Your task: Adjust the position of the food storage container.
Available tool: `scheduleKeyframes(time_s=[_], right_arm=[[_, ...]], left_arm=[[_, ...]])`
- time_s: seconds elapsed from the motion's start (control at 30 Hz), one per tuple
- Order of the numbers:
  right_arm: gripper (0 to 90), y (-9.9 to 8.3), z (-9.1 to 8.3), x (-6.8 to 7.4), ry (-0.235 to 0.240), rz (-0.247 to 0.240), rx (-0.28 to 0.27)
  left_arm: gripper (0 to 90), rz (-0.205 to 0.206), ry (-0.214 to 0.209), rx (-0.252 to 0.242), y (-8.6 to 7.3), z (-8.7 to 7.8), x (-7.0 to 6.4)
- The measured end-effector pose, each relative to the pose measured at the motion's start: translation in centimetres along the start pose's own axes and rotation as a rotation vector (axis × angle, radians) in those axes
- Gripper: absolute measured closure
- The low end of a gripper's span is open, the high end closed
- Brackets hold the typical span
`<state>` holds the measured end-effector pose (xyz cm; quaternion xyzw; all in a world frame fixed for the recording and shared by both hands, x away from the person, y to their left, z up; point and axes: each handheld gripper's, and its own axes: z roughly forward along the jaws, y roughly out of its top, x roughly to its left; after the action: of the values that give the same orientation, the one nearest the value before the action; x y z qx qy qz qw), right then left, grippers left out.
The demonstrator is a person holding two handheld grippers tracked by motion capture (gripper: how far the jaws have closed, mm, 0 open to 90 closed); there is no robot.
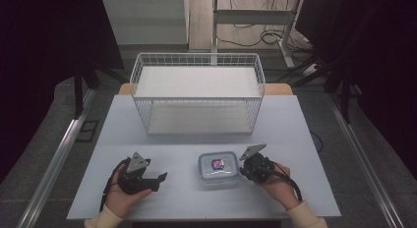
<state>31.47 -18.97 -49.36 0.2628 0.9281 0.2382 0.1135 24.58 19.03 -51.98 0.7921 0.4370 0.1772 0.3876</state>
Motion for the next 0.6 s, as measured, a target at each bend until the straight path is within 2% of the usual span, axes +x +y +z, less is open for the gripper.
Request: scheduleKeyframes(time_s=[0.27, 0.47, 0.6], right_arm=[[89.5, 0.8, 0.5, 1.2, -0.007, -0.020, -0.007], [89.4, 2.1, 1.3, 2.0, -0.018, -0.042, -0.027], [89.5, 2.8, 1.8, 2.4, -0.027, -0.055, -0.020]], left_arm=[[20.8, 0.001, -0.001, 0.004, 0.0, 0.1, 0.0], [20.8, 0.000, 0.002, 0.005, 0.0, 0.2, 0.0], [20.8, 0.000, 0.002, 0.003, 0.0, 0.1, 0.1]])
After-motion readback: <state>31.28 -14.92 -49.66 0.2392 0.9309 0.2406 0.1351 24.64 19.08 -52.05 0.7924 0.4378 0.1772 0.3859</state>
